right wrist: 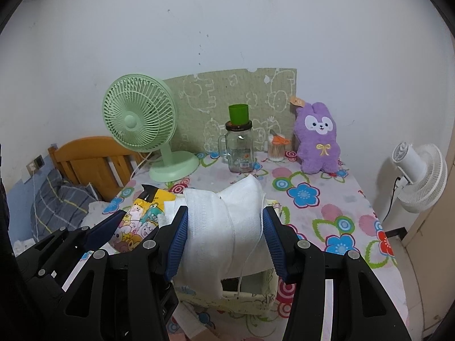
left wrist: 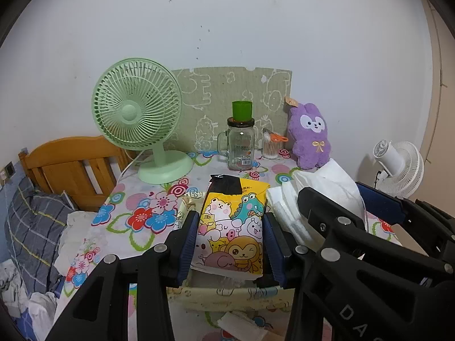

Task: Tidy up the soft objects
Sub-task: 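Lift both held items and carry them over the fabric box, then open the right tool to drop the cloth pack while the left tool releases the snack bag, then withdraw both open tools from the fabric box toward the items beside it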

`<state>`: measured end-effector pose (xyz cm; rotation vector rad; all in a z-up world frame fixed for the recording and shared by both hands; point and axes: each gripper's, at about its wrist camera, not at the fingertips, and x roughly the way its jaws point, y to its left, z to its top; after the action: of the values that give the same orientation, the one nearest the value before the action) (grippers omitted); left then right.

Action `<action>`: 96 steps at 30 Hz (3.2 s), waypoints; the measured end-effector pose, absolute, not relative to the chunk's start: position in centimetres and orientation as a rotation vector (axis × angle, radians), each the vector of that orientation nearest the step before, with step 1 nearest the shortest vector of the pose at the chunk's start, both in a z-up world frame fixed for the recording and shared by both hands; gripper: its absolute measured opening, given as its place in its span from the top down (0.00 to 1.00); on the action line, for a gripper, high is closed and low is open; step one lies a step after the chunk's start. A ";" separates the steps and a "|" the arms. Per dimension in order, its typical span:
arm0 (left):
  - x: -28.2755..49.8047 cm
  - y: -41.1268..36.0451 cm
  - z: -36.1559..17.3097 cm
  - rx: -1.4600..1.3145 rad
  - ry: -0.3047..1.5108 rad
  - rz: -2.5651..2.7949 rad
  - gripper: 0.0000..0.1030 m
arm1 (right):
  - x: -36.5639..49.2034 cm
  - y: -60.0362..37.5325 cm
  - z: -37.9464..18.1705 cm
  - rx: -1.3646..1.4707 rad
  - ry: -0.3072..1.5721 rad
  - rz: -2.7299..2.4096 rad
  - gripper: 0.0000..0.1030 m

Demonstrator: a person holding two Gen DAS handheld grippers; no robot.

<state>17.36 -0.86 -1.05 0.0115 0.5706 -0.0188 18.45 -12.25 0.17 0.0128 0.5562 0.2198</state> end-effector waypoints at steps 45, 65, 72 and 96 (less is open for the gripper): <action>19.9 1.1 -6.1 0.009 0.709 0.024 0.06 | 22.3 -10.5 -5.4 0.018 0.684 0.261 0.03; 17.0 1.4 -3.5 -0.016 0.663 0.019 0.04 | 18.6 -10.8 -2.1 0.007 0.607 0.268 0.02; 15.6 1.0 -2.5 -0.018 0.637 0.010 0.04 | 17.0 -11.3 -1.2 0.019 0.586 0.273 0.02; 10.5 -0.5 -0.6 -0.014 0.562 -0.005 0.05 | 11.3 -13.0 1.1 0.013 0.521 0.275 0.03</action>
<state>10.49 -0.53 -0.59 -0.0143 0.5619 -0.0045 11.31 -12.96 1.10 0.0125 0.5214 0.2747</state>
